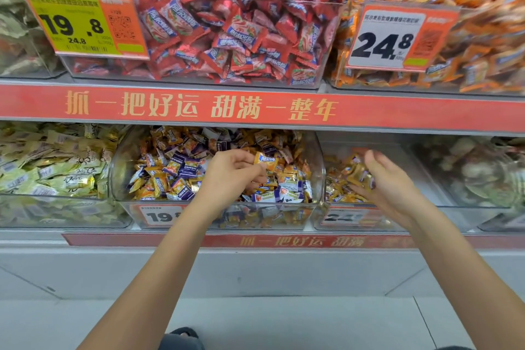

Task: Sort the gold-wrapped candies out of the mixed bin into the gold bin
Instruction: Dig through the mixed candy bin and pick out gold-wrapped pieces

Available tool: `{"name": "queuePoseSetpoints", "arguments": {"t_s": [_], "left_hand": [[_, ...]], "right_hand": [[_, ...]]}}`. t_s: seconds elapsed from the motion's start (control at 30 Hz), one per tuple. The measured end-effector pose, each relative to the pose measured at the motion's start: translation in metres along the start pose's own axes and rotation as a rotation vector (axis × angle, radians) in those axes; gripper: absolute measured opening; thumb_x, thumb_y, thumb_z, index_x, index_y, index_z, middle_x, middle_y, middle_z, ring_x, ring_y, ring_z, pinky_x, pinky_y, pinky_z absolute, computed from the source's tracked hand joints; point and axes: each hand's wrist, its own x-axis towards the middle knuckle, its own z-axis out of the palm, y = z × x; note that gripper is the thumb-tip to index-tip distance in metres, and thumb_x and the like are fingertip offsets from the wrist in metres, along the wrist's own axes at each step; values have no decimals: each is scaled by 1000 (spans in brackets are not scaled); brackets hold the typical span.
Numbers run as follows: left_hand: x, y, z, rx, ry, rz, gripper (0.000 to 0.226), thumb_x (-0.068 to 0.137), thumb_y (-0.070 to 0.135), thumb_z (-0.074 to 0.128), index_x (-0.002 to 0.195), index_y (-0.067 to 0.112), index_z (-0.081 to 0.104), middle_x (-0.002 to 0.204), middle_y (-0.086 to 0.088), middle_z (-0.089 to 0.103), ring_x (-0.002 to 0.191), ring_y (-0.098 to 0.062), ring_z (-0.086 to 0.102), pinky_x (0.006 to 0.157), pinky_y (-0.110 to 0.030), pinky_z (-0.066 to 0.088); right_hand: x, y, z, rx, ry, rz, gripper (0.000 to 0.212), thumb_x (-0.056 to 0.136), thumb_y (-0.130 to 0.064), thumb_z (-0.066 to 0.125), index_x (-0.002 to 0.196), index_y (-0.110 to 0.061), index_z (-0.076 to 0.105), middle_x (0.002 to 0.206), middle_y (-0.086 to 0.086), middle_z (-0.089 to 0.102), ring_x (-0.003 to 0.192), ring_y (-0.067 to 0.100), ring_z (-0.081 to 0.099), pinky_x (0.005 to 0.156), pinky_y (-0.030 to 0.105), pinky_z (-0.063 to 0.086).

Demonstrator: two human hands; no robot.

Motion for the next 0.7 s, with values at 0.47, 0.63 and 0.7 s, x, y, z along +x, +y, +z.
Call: {"name": "queuePoseSetpoints", "arguments": {"t_s": [0.47,0.63,0.7], "left_hand": [[-13,12,33,110,-126,177,17,75,12,78,84,2,68,73,-11,70,61,-17,69,57,-17,53],[-5,5,-4,419,-7,221,27,76,16,78,100,20,67,88,8,66,61,-6,63,60,-12,52],[-1,-4,-27,603,81,236,27,79,12,75,102,23,67,90,9,65,66,-3,61,65,-12,52]], "right_hand": [[-54,-19,52,-603,-292,-518,20,83,-19,71,98,-32,69,95,-17,67,78,5,63,74,26,54],[-31,-14,24,-617,145,-514,14,82,-12,71,87,-26,70,82,-12,70,73,9,62,73,28,53],[-26,-8,10,-912,297,-564,19,87,-9,65,101,-20,72,103,2,71,90,19,61,84,32,47]]}}
